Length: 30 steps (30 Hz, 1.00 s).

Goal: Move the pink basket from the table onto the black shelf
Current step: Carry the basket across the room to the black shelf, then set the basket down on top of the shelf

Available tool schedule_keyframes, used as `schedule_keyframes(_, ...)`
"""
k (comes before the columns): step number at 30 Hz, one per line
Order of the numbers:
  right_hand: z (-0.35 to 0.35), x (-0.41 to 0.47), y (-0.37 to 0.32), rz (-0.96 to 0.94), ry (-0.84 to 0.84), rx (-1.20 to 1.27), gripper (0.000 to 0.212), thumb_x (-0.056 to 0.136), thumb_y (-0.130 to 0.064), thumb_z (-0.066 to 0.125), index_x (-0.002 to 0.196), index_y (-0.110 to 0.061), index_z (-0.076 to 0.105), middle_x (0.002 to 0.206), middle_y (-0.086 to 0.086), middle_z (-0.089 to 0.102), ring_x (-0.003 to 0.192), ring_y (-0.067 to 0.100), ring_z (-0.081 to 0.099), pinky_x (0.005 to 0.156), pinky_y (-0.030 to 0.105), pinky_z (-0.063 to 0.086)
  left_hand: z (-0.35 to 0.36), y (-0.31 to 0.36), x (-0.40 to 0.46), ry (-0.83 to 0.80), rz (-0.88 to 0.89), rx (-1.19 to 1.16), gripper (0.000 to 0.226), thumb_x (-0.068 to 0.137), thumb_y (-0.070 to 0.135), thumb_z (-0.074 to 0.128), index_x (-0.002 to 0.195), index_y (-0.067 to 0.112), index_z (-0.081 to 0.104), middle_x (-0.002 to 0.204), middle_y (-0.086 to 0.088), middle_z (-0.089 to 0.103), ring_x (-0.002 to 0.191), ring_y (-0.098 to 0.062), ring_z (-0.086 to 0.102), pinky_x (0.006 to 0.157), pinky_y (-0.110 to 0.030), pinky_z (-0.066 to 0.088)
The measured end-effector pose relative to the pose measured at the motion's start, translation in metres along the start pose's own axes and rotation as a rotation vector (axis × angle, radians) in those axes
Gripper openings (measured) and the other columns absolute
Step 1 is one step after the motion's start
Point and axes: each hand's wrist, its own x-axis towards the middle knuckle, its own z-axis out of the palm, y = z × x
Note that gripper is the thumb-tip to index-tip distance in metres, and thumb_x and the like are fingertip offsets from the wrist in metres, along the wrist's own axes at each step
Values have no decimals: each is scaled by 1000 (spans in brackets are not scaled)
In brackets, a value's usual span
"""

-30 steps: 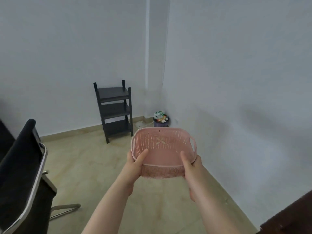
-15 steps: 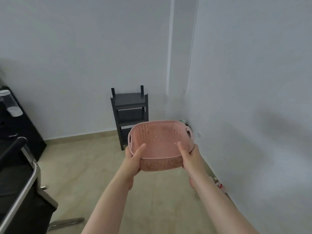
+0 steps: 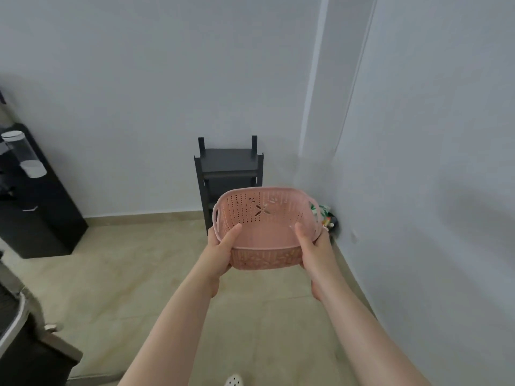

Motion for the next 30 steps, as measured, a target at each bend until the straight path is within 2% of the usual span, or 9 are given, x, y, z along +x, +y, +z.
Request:
schedule_keyframes(6, 48, 105, -18, -13, 25, 13, 93, 56, -82, 64, 132, -30, 49, 135, -5, 62, 125, 21, 58, 107, 52, 46, -6, 32, 112, -12, -10, -5, 56, 93, 44, 56, 143, 34, 33, 114, 15, 57, 96, -4, 56, 91, -35, 47)
schedule_keyframes(9, 74, 146, -38, -28, 26, 32, 69, 78, -63, 64, 132, -24, 50, 132, -2, 61, 121, 21, 58, 107, 46, 45, -14, 53, 163, -8, -8, 19, 59, 91, 48, 56, 144, 35, 33, 124, 10, 57, 108, -13, 57, 101, -40, 46)
schedule_keyframes(11, 87, 176, -39, -26, 30, 37, 65, 87, -54, 61, 138, -16, 47, 132, 0, 59, 122, 22, 56, 108, 45, 44, -19, 65, 195, -15, -5, 34, 62, 90, 49, 56, 145, 36, 31, 127, 9, 56, 117, -18, 54, 105, -44, 42)
schedule_keyframes(15, 112, 225, -39, -37, 22, -11, 99, 62, -83, 59, 136, -19, 47, 133, -1, 61, 127, 25, 57, 107, 52, 45, -24, 77, 246, 4, -21, 61, 65, 90, 52, 55, 147, 37, 29, 136, 9, 51, 126, -20, 48, 110, -47, 36)
schedule_keyframes(17, 123, 250, -41, -19, -4, 4, 99, 64, -79, 59, 140, -18, 45, 137, 1, 60, 127, 26, 57, 106, 52, 46, -27, 79, 269, 8, -26, 60, 65, 89, 52, 56, 147, 37, 29, 138, 8, 51, 127, -20, 48, 109, -45, 37)
schedule_keyframes(20, 141, 291, -46, -16, -56, 7, 80, 80, -64, 60, 141, -16, 43, 135, 2, 59, 122, 24, 57, 107, 49, 46, -30, 86, 309, 24, -27, 36, 61, 91, 48, 56, 145, 35, 31, 135, 5, 53, 118, -19, 52, 95, -34, 44)
schedule_keyframes(22, 153, 325, -45, -5, -88, -6, 71, 88, -56, 59, 144, -16, 40, 131, -2, 55, 121, 22, 54, 108, 46, 44, -32, 91, 340, 53, -31, 37, 63, 91, 49, 56, 146, 34, 29, 134, 4, 53, 116, -20, 53, 92, -35, 45)
schedule_keyframes(28, 189, 432, -53, -45, -152, -76, 85, 83, -65, 54, 150, -15, 36, 143, 2, 54, 129, 25, 53, 103, 39, 45, -23, 113, 442, 111, -42, 48, 68, 91, 47, 56, 150, 31, 26, 137, 0, 51, 115, -23, 53, 85, -33, 48)
schedule_keyframes(30, 199, 474, -59, -48, -169, -91, 90, 79, -69, 52, 149, -14, 37, 142, 4, 56, 128, 26, 55, 101, 39, 48, -16, 123, 481, 135, -41, 45, 69, 91, 48, 56, 151, 31, 26, 137, -1, 52, 116, -24, 54, 91, -37, 50)
